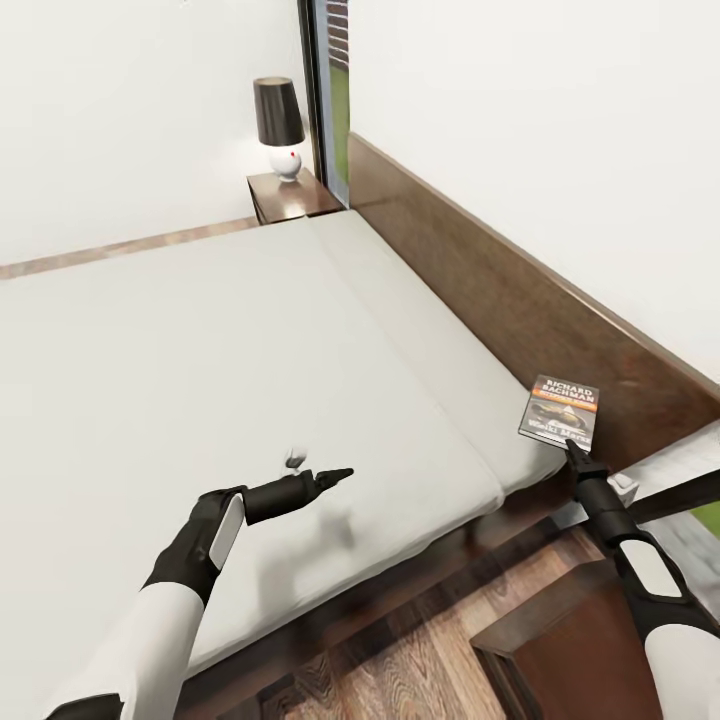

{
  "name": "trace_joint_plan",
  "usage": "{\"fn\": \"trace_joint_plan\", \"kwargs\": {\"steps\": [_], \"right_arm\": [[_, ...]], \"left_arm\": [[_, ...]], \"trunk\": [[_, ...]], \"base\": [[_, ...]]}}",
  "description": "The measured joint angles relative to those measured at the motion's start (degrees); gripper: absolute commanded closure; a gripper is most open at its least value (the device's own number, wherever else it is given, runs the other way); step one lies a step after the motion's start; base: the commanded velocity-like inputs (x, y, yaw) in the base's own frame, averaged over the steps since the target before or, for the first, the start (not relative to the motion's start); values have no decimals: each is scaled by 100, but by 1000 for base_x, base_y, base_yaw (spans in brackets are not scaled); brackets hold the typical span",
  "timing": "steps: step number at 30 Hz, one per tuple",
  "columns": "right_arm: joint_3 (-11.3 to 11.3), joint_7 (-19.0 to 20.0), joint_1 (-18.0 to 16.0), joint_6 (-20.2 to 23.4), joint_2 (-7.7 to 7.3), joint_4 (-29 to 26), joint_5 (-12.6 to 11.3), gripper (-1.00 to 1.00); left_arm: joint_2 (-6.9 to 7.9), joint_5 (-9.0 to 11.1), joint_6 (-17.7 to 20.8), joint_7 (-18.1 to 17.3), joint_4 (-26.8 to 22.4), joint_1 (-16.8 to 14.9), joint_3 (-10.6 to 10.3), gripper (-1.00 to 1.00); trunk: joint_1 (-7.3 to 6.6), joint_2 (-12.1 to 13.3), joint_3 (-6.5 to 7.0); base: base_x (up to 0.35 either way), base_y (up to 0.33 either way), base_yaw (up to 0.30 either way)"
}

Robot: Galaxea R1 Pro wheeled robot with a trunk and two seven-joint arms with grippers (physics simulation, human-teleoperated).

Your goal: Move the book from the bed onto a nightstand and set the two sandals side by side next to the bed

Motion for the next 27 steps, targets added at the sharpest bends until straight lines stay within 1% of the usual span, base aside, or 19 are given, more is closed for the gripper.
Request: {"fn": "trace_joint_plan", "kwargs": {"steps": [16, 27], "right_arm": [[4, 8, 0, 9, -1, -21, -14, 100], [4, 9, -1, 8, 1, -21, -14, 100]], "left_arm": [[0, -1, 3, -26, -1, 0, -4, -100], [-43, -1, 3, -18, -1, 0, 0, -100]], "trunk": [[-352, 642, 287], [-593, 1083, 485]], "base": [[0, 0, 0], [0, 0, 0]]}}
